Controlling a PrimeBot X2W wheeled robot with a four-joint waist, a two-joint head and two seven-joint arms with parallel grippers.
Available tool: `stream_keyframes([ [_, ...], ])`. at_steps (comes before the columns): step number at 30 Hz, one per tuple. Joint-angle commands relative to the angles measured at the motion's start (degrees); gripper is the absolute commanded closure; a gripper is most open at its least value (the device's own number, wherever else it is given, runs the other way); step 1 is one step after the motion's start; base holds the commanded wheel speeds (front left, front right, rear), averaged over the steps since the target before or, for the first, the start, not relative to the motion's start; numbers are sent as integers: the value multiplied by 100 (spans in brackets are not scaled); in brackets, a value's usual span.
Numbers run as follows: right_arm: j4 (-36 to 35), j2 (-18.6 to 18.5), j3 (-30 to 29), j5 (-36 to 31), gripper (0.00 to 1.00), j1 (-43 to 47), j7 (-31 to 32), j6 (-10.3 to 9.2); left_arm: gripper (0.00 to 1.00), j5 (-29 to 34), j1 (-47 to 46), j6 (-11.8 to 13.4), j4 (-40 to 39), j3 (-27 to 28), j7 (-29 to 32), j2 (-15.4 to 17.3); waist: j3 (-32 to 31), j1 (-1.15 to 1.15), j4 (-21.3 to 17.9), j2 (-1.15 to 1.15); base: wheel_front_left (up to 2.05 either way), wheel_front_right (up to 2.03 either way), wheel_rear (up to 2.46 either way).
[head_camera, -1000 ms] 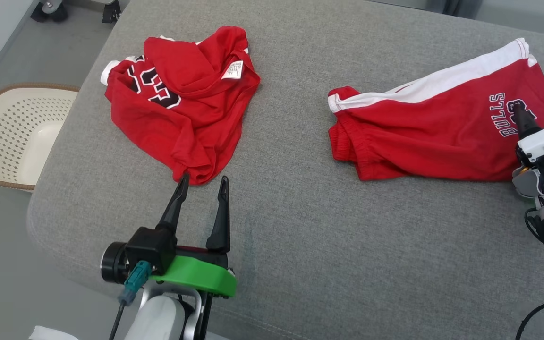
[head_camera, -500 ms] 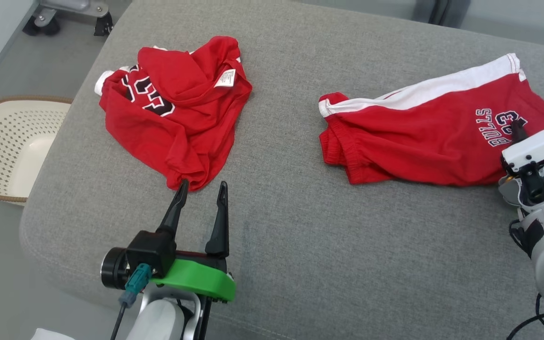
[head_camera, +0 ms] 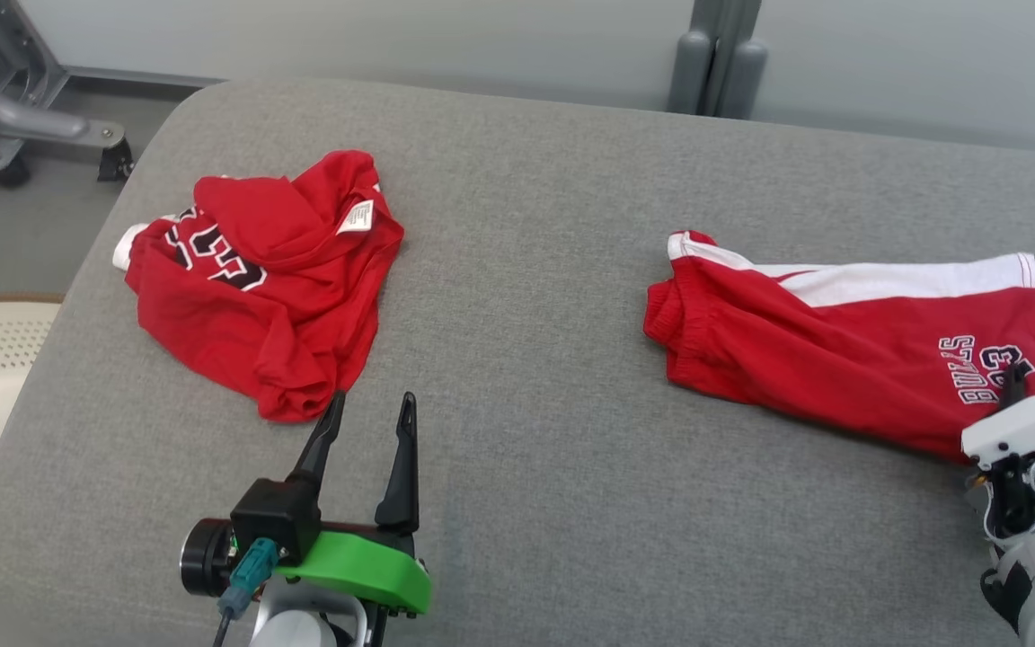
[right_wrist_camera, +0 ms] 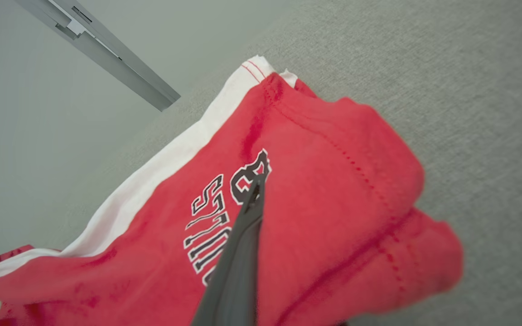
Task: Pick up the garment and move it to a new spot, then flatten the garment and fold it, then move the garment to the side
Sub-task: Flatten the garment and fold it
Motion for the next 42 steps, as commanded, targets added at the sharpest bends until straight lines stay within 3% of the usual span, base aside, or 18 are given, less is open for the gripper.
stream_keyframes([
  [1, -34, 10, -42, 42, 100, 175, -44, 0, 0, 41, 88, -10, 13, 40, -3, 20, -342, 0, -359, 0, 0, 0, 0],
  [12, 87, 67, -479, 73, 100, 411, -126, 0, 0, 51, 297, 13, -66, 127, -3, 20, -529, 0, -555, 0, 0, 0, 0],
  [21, -297, 276, -290, -130, 100, 171, -115, 1, 0, 55, 269, 30, -79, 175, -3, 20, -575, 0, -450, 0, 0, 0, 0],
  [33, -1763, 759, 957, 194, 100, 644, 64, 1, 0, 113, 459, -38, -53, 298, -3, 20, -824, 0, -231, 0, 0, 0, 0],
  [42, -1944, 674, 1754, 432, 100, 810, 217, 1, 0, 107, 440, -51, 8, 276, -3, 20, -835, 0, -3, 0, 0, 0, 0],
])
